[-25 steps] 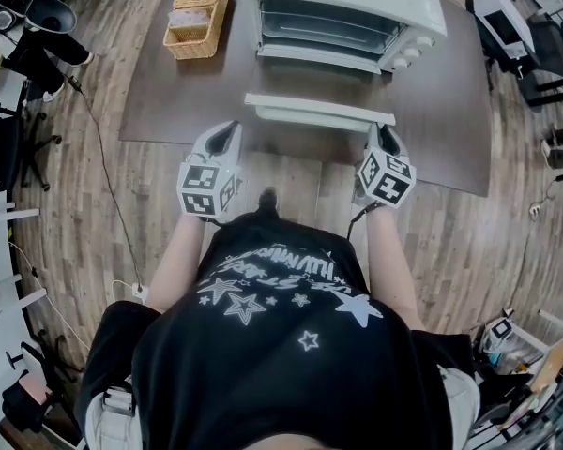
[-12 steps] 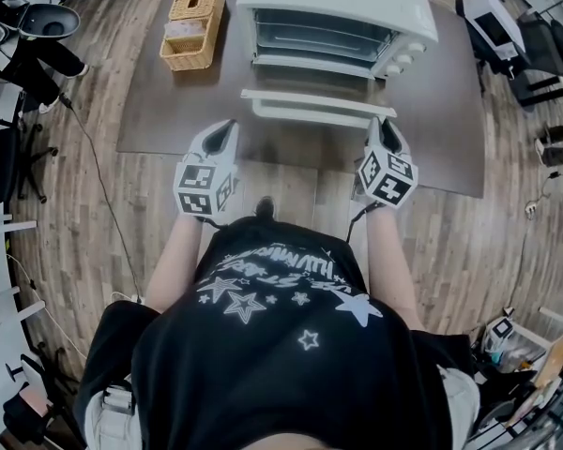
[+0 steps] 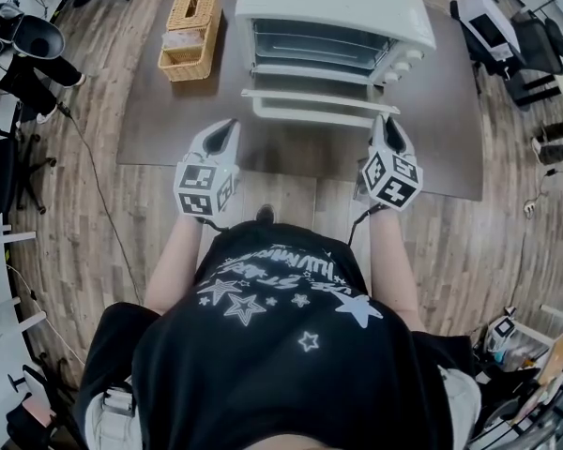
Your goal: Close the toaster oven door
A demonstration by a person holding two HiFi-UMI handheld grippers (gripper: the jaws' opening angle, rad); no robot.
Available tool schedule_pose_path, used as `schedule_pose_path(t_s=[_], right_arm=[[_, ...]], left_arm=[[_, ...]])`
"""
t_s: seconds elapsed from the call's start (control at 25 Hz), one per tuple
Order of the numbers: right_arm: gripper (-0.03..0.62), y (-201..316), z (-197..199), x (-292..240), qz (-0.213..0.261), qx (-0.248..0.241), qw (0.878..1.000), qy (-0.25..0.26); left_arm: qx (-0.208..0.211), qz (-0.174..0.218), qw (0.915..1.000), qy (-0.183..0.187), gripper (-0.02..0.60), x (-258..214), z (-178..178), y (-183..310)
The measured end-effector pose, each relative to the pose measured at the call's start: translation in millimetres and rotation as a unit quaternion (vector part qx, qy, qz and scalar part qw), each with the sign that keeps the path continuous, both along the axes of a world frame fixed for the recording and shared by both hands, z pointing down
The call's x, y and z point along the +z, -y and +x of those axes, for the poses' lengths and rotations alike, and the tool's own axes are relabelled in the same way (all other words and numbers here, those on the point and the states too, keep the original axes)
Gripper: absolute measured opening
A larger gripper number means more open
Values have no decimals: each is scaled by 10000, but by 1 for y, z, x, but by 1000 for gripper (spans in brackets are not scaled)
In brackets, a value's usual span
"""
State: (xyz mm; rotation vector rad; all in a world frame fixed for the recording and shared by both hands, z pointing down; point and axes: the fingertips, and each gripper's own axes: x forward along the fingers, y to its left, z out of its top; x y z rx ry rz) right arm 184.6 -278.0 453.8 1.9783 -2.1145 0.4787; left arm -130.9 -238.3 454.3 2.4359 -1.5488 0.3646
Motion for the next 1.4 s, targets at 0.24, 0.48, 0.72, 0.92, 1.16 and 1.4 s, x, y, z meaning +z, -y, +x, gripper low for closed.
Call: schedule_pose_path(t_s=[0.24,0.48,0.72,0.92,1.16,1.4], right_arm=[[78,13,1,-16,151,63,9999,40],[78,26,1,-33,410,146,9990,131],[78,38,2,-42,513,180,9984,182],[78,52,1,-51,599,210,9978,203],[78,68,2,-62,760,282,9966,109],[78,84,3,-71,847,312,9959,110]], left_arm=[[108,-11,9999,-7,11,-2,2,12],[218,-12,9998,-26,11,-3,2,26],[307,-33,9995,-60,11,-1,1,42],[385,-39,9992,-69,11,1,2,56],[413,-15,9991,-97,11,0,2,71],[346,-15,9993,-111,11,2,-3,85]])
